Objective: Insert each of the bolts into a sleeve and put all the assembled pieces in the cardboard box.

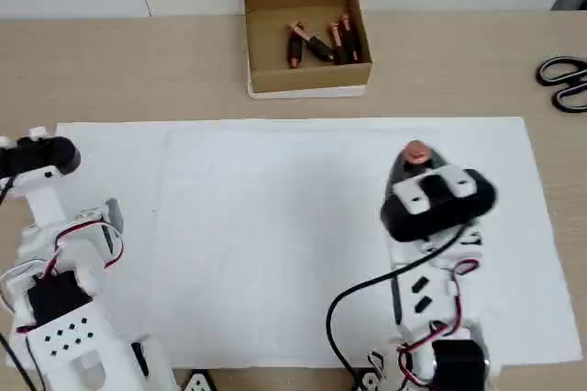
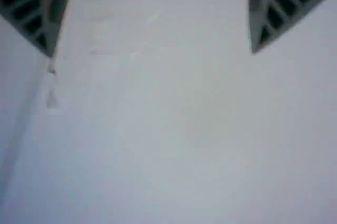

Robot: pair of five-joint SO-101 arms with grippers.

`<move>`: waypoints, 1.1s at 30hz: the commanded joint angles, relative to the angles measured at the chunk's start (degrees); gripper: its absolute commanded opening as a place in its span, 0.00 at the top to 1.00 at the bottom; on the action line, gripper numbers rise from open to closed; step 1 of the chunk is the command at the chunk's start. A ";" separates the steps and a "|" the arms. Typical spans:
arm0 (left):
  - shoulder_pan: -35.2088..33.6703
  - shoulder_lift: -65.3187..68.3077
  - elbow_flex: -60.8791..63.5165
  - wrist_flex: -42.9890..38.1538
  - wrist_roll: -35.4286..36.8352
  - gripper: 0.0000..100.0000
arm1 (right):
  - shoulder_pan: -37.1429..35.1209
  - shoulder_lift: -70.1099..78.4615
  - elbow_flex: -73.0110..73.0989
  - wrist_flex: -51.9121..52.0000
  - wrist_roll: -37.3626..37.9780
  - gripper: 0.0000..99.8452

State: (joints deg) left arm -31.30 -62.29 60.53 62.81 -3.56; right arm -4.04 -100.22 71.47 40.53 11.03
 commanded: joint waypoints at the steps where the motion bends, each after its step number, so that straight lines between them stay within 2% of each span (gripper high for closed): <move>1: 2.73 -0.44 -0.04 -0.09 -0.88 0.77 | 2.68 6.11 -11.34 0.04 0.44 1.00; 6: 5.27 -0.35 0.22 0.18 -0.70 0.77 | 2.51 26.59 -25.93 -1.45 0.00 1.00; 11: 5.27 -0.35 2.77 -0.09 -0.70 0.77 | 1.80 50.15 -40.26 -10.42 -0.09 1.00; 20: 4.92 -0.44 4.00 0.18 -0.70 0.77 | -6.20 90.07 -64.62 -24.57 -0.09 1.00; 33: 5.19 -0.44 4.18 0.26 -0.70 0.77 | -7.60 134.20 -96.62 -34.24 -0.09 1.00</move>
State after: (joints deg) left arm -26.29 -62.29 65.01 62.81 -4.18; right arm -11.25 29.19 -15.38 9.05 11.03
